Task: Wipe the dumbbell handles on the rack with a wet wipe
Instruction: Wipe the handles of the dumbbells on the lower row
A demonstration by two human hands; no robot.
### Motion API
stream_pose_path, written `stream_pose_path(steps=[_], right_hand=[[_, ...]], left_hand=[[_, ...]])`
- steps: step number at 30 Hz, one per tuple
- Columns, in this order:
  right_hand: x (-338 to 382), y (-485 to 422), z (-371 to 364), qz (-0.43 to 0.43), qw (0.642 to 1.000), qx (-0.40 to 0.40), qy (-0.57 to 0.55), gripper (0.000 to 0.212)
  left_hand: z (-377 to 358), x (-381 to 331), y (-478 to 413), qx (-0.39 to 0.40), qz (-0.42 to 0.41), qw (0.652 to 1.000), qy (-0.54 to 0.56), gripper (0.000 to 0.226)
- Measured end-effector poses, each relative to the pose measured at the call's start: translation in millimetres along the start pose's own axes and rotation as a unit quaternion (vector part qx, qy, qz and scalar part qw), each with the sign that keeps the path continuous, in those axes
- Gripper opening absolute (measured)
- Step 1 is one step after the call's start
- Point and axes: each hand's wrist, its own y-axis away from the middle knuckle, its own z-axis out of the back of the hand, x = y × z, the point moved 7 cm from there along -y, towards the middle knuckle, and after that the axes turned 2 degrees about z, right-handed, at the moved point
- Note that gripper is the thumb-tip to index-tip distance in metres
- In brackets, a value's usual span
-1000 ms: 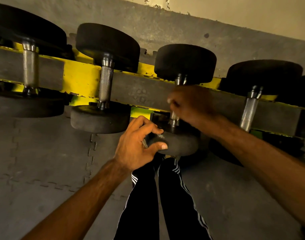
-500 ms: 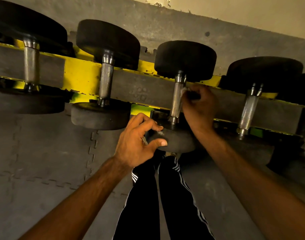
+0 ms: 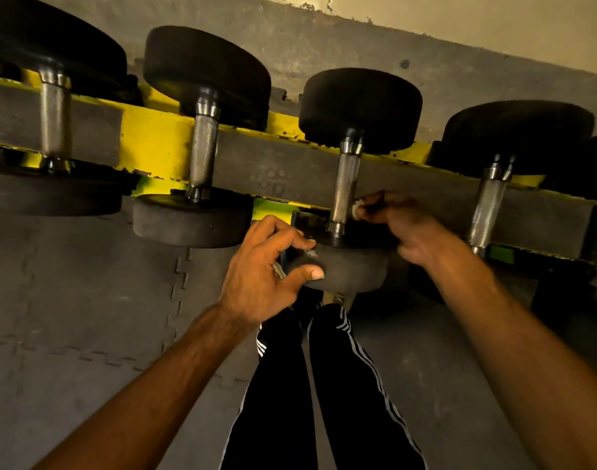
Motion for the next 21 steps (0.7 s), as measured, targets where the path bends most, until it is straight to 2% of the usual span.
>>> stream_pose_path(steps=[2,5,7,12,18,20,21], right_hand=[[6.1,-3.8,0.8,0.007,1.000,-0.014,0.000,0.018],[19.8,-17.9,-5.3,0.040,0.990,-0.019,-0.136,0.014],[18.7,-21.7,-7.0,0.045,0.984,-0.011,-0.173,0.015],[0.2,-7.7,-1.4,-0.002,1.000,0.013,-0.021,0.018],[50.1,-15.7,-10.3,0.112,0.976,-0.064,-0.177,0.013],[32.2,-4.1,-10.2,0.092,0.983,-0.069,-0.142,0.017],[20.2,2.1,-8.1,0.084,0.991,-0.071,-0.081,0.017]], left_hand=[[0.0,1.2,0.7,-0.010,0.002,1.000,0.008,0.042],[-0.9,0.3,2.4,-0.018,0.002,1.000,0.021,0.037],[-0.9,-0.3,3.0,-0.023,0.002,0.999,0.024,0.036],[-0.8,-1.6,6.4,-0.044,-0.003,0.998,0.035,0.038],[-2.3,-3.8,8.3,-0.048,-0.001,0.999,0.013,0.034],[-2.0,-4.0,9.2,-0.048,-0.001,0.999,0.007,0.034],[-1.9,-3.8,9.8,-0.050,0.001,0.999,0.003,0.034]])
